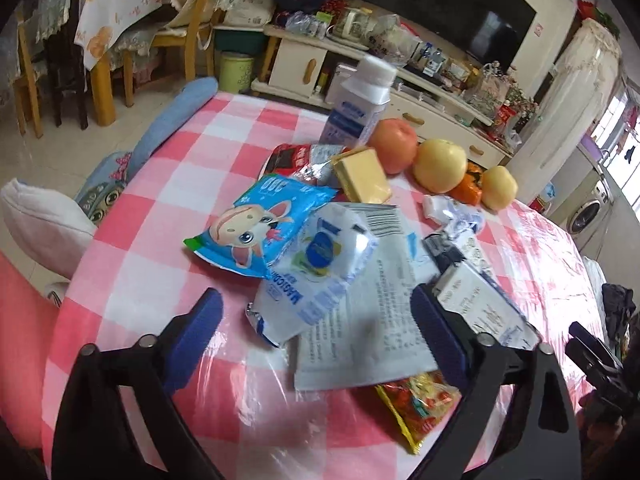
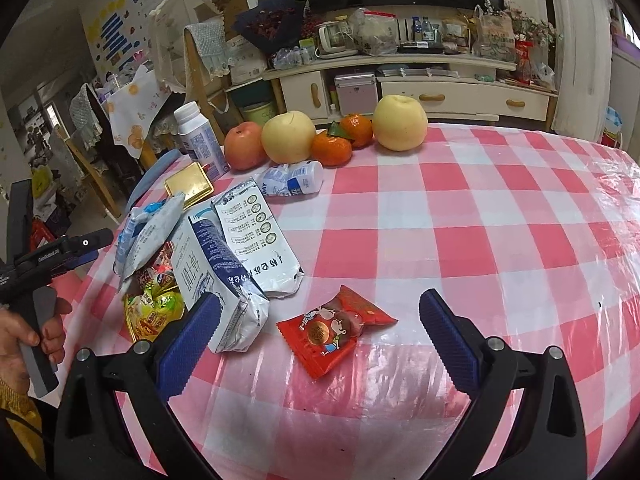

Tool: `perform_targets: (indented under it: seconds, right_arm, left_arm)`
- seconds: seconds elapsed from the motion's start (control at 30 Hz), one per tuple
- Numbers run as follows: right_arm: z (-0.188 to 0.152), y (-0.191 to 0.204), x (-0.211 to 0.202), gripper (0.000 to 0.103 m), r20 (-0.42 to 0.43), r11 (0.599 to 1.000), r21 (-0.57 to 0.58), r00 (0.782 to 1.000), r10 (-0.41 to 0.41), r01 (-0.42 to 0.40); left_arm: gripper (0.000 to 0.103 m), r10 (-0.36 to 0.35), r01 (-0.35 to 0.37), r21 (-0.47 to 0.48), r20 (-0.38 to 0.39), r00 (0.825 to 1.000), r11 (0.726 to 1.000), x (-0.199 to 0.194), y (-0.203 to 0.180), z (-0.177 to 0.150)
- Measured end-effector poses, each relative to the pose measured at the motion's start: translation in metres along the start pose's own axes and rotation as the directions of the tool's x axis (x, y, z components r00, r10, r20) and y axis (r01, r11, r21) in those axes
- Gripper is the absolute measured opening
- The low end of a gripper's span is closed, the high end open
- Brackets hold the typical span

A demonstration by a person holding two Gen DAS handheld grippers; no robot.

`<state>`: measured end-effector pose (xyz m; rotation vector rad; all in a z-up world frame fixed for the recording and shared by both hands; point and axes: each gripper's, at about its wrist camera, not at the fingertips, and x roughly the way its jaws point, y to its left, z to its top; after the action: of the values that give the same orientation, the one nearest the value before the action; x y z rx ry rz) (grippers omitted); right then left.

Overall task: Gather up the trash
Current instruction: 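Reach the left tool to the white MAGICDAY pouch and close on it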

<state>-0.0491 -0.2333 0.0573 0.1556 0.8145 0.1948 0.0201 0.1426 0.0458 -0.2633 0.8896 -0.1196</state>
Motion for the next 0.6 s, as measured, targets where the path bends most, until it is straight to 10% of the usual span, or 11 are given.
perform_targets:
  seconds: [0.6]
  right_arm:
    - [-0.011, -0.008, 0.04, 0.085, -0.155, 0.998, 0.007, 0.986, -0.055, 0.057]
  left_arm:
    - [0.061, -0.107, 0.106, -0.032, -0.032, 0.994, 0.994, 0.033, 0.007, 0.003]
